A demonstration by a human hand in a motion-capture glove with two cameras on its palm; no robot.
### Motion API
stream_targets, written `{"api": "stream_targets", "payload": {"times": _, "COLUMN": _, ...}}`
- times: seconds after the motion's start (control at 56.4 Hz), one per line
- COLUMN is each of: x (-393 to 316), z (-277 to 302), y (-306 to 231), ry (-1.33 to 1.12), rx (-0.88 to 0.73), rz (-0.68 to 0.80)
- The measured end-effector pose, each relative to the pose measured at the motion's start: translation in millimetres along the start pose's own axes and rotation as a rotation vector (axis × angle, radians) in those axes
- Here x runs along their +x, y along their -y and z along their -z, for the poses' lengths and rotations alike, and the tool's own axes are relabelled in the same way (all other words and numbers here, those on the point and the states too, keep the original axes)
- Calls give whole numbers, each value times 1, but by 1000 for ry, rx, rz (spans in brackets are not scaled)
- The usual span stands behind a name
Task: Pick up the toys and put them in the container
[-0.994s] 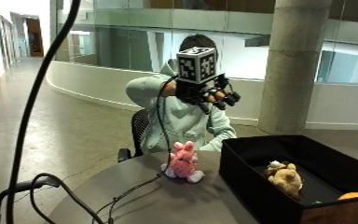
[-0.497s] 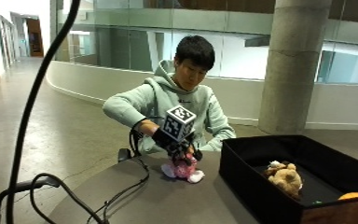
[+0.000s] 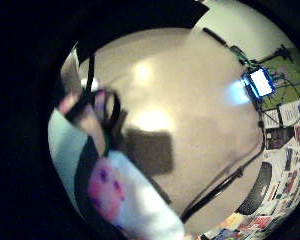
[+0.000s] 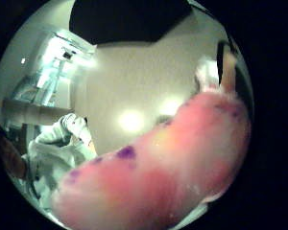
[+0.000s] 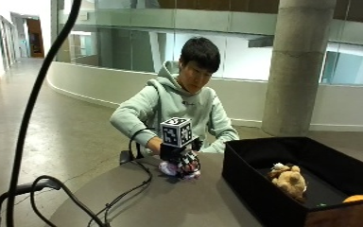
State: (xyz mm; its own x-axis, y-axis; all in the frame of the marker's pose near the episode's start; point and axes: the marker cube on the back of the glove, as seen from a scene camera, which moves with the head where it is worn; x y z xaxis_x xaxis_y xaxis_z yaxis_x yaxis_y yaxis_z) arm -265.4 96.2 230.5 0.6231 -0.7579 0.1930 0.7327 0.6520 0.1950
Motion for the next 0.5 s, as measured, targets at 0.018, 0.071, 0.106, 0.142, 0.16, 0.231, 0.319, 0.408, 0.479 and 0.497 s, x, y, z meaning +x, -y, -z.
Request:
{"api": "stream_targets", "payload": {"times": 0.018, "x": 0, "z": 1, "y": 2, "ry": 0, "rx": -16, "rz": -8}}
{"api": "stream_targets", "payload": {"times": 0.071, "x": -3, "z": 3, "y": 5, "ry": 9, "rx": -92, "rz": -24}}
{"api": "stream_targets", "payload": {"times": 0.106, "x": -7, "z": 5, "y": 4, "ry": 16, "rx": -147, "rz": -29}}
{"api": "stream_targets", "payload": {"times": 0.142, "x": -14, "z": 9, "y": 2, "ry": 24, "rx": -203, "rz": -43}}
{"api": "stream_targets", "payload": {"times": 0.16, "x": -19, "z": 12, "y": 0, "ry": 28, "rx": -230, "rz": -53}}
{"api": "stream_targets", "payload": {"times": 0.231, "x": -41, "z": 27, "y": -7, "ry": 28, "rx": -294, "rz": -83}}
{"api": "stream_targets", "payload": {"times": 0.319, "x": -37, "z": 73, "y": 24, "ry": -29, "rx": -251, "rz": -86}}
{"api": "stream_targets", "payload": {"times": 0.408, "x": -21, "z": 131, "y": 70, "ry": -122, "rx": -165, "rz": -70}}
{"api": "stream_targets", "payload": {"times": 0.479, "x": -12, "z": 178, "y": 106, "ry": -188, "rx": -95, "rz": -58}}
{"api": "stream_targets", "payload": {"times": 0.497, "x": -12, "z": 189, "y": 114, "ry": -194, "rx": -79, "rz": -55}}
